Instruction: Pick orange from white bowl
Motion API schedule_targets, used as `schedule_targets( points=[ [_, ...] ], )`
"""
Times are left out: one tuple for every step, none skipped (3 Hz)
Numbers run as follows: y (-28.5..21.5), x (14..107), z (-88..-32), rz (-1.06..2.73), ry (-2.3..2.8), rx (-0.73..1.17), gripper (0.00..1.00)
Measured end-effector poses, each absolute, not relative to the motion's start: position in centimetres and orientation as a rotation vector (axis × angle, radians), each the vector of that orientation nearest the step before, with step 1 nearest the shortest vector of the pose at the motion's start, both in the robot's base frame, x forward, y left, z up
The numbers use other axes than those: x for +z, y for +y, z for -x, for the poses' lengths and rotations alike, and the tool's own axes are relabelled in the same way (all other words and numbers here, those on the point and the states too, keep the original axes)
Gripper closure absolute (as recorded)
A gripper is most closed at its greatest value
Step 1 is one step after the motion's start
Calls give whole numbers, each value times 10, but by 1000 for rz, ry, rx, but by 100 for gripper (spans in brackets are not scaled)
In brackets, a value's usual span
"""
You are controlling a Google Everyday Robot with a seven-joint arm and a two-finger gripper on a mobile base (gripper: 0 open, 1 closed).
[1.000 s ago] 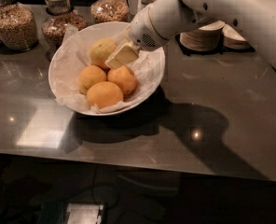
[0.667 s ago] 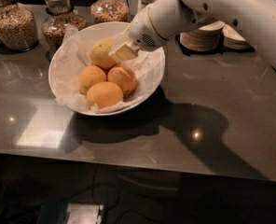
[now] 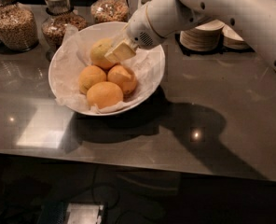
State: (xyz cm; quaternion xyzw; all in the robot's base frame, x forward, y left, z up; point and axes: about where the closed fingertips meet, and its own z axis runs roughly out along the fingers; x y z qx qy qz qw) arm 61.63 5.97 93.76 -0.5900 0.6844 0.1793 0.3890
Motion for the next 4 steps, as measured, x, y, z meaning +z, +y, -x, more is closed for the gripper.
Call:
schedule_targets(
  points=[
    [65, 943, -620, 1490, 1726, 455, 29],
    [72, 943, -622, 1477, 1722, 471, 21],
    [78, 935, -624, 1457, 1740, 500, 30],
    [82, 923, -629, 1425, 1770, 526, 36]
  ],
)
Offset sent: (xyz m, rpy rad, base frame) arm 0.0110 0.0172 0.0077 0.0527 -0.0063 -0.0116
